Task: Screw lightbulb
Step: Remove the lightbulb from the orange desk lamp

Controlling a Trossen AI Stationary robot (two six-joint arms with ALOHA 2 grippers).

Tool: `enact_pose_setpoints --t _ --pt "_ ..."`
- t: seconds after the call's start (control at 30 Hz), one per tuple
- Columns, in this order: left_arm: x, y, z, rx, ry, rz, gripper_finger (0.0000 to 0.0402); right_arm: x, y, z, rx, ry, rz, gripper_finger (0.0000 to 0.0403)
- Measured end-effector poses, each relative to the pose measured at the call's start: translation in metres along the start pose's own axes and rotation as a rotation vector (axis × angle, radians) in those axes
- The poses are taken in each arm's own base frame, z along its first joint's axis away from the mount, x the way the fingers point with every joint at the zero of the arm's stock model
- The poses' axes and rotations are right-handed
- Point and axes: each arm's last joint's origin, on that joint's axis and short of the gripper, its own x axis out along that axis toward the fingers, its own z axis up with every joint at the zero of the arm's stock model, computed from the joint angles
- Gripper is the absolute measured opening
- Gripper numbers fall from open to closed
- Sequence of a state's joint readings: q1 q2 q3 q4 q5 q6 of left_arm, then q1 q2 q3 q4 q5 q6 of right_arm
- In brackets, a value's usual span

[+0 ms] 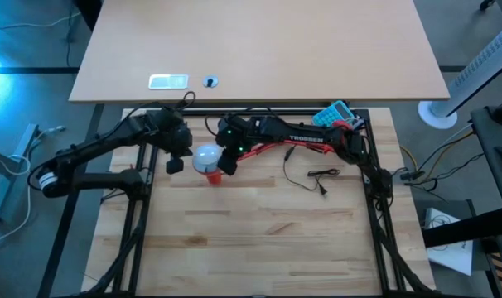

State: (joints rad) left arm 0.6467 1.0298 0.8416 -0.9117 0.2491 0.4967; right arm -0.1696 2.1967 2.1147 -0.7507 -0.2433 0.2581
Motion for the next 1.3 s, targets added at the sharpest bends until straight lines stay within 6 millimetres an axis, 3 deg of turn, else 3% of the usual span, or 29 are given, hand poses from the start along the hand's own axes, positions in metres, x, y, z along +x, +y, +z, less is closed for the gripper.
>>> enact_pose_setpoints --t 0.3,0.53,1.1,1.3 --pt "0.019 0.011 0.01 0.052 -0.002 0.007 0.0 0.004 0.014 -0.004 -0.017 0.006 0.001 0.0" --pt "0.009 0.007 0.007 0.043 -0.029 0.013 0.0 0.01 0.007 -0.005 0.002 -0.008 -0.075 0.0" --pt "-0.004 -0.009 0.004 0.044 -0.074 -0.054 0.0 0.004 -0.022 0.002 0.015 -0.041 -0.195 0.0" --pt "-0.014 -0.01 -0.002 0.032 -0.055 0.017 0.0 0.004 -0.023 0.002 0.019 -0.033 -0.189 0.0"
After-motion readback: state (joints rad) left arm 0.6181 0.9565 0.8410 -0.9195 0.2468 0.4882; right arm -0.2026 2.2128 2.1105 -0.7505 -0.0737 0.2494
